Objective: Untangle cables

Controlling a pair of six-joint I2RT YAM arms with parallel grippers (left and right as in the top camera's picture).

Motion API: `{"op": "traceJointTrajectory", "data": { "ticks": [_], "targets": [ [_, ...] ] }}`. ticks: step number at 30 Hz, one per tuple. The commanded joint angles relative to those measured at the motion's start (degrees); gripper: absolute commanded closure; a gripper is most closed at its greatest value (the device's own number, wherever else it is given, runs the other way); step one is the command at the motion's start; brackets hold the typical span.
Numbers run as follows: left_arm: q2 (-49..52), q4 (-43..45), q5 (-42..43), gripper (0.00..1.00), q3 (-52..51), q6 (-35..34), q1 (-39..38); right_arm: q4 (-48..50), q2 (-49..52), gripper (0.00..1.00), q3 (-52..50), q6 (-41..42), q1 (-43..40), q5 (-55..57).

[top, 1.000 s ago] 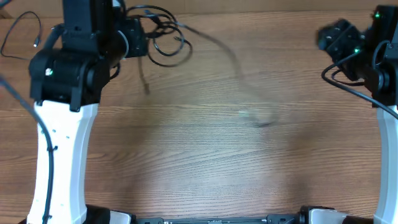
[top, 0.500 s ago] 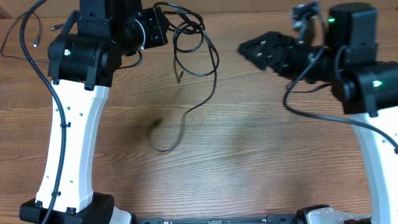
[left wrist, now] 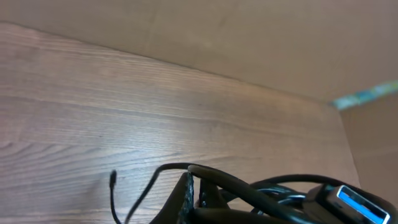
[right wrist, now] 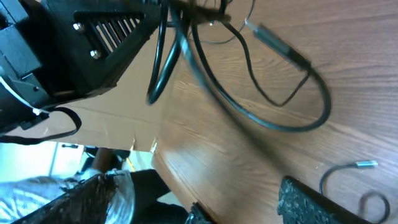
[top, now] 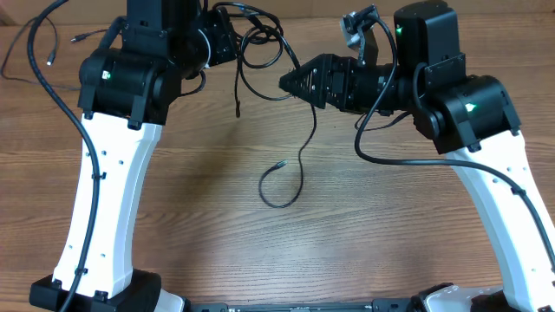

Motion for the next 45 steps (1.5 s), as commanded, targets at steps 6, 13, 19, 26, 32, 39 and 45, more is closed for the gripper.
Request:
{"op": "traceJointTrajectory", "data": {
  "ticks": [6, 13, 19, 26, 32, 39, 45],
  "targets": [
    [0.35, 0.68, -5.70, 0.96, 0.46, -14.75, -1.75, 1.97, -0.48, 0.23, 1.18, 4.74, 1.55, -0.63],
    [0.35, -2.16, -10.86, 0.96, 0.46, -16.15, -1.95, 4.79, -0.48, 0.24, 1.18, 6.19, 0.17, 4.13],
    [0.35, -1.25, -2.21, 0.96, 0.46, -23.15, -3.85, 6.95, 0.55, 0.25, 1.18, 8.13, 2.97, 9.33],
    [0.33, -0.61, -1.05, 0.96, 0.46, -24.20, -7.08, 10.08, 2.38, 0.32, 1.18, 10.99, 2.99, 11.69],
    [0.33, -1.60, -3.52, 0.96, 0.46, -24.15, -8.26, 13.64, 2.47, 0.49, 1.18, 11.02, 2.99, 12.96],
    [0.33, -2.21, -4.50, 0.96, 0.46, -23.39, -8.26, 13.03, 2.47, 0.89, 1.18, 10.75, 2.93, 18.91],
    [0.35, -3.58, -18.91, 0.96, 0.46, -16.50, -8.17, 12.55, 1.68, 0.96, 1.20, 10.54, 2.80, 13.92]
  ]
}}
